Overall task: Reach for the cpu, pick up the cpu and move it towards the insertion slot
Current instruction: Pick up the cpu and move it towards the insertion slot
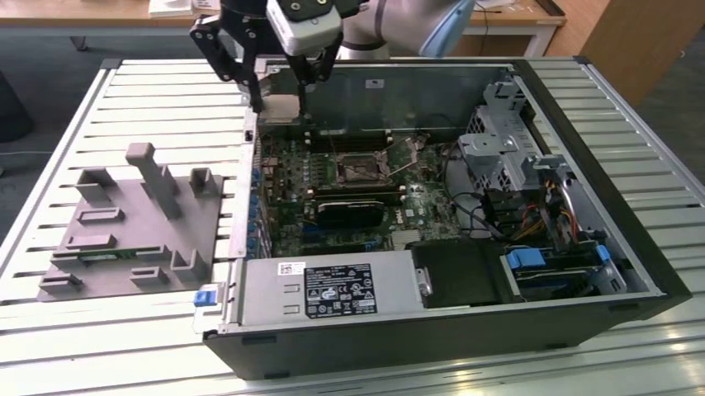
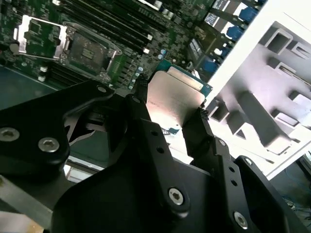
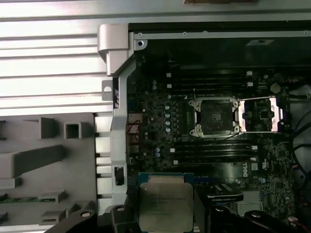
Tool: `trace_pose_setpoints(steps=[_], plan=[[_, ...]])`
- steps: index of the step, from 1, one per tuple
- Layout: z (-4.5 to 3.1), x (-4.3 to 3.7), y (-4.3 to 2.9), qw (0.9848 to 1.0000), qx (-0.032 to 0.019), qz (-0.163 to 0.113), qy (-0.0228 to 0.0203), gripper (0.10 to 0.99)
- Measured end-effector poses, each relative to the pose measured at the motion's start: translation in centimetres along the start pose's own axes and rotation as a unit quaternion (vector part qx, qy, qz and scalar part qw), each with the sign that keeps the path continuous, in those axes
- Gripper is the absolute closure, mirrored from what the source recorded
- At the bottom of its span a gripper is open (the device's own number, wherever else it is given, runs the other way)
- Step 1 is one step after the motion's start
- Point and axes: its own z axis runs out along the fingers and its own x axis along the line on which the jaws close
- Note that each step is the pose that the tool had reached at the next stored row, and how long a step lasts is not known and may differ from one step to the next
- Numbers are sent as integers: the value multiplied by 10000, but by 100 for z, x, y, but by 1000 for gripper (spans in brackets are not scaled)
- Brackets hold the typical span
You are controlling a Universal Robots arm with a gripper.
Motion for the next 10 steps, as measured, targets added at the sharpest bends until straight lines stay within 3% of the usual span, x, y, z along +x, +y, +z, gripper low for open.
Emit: trace_pose_setpoints(steps=[10], plan=[[22,-379,34,10000,-2,-2,-35,549]])
